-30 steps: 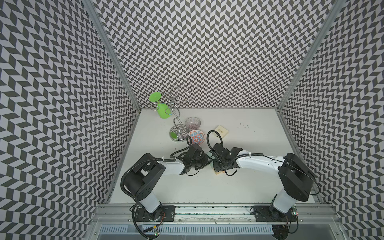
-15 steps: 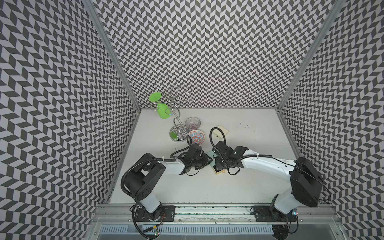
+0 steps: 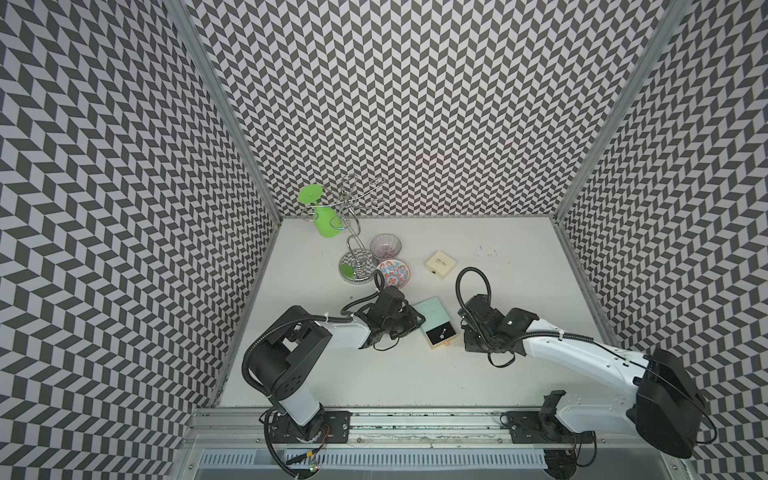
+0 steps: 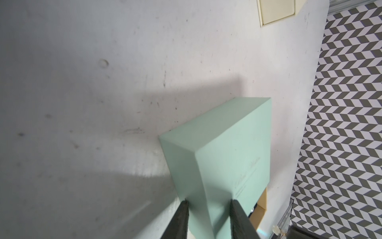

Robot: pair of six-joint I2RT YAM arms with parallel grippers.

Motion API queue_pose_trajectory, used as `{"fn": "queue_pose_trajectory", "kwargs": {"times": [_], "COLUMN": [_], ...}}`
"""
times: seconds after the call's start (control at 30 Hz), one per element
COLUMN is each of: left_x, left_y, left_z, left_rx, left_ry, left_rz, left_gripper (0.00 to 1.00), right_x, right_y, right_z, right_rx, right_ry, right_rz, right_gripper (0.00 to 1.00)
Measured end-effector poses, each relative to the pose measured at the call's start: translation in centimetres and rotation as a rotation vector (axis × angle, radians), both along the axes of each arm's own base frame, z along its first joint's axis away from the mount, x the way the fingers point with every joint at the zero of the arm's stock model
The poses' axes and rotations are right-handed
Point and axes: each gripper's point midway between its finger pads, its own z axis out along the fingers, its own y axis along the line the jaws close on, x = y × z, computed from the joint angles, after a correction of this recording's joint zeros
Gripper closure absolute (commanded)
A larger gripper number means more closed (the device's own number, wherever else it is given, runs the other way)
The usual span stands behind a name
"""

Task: Take out the earrings from the drawer-style jewelry box
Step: Place the earring at the center of the board, then pick up the earring from the drawer.

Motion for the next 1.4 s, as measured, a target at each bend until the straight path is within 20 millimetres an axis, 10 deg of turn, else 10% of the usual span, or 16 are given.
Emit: {"fn": "queue_pose_trajectory", "kwargs": {"times": [0.3,0.73,1.13,1.4], "left_x": [0.1,0.1,0.1,0.1], "left_y": [-0.1,-0.1,-0.1,-0.1], "left_z": [0.0,0.0,0.0,0.0], "left_rx": [0.002,0.003,0.004,0.003], "left_ry": [-0.006,-0.006,-0.008,-0.009], "left_rz": [-0.009,-0.009,-0.012,-0.013], "left_gripper": [0.65,0.65,0.65,0.65], "right_x": [-3.3,-2.1,3.6,4.3], "right_y": [-2.9,-2.3,3.3,8.2], "right_z": [-3.6,-3.2,5.1,3.3], "right_rx": [-0.002,0.022,0.080,0.039], "right_ry": [0.118,0.112,-0.090,-0.054], "right_rz": [-0.064,-0.071,0.058,0.172], "right_gripper": [0.91,0.76,0.74,0.77]}}
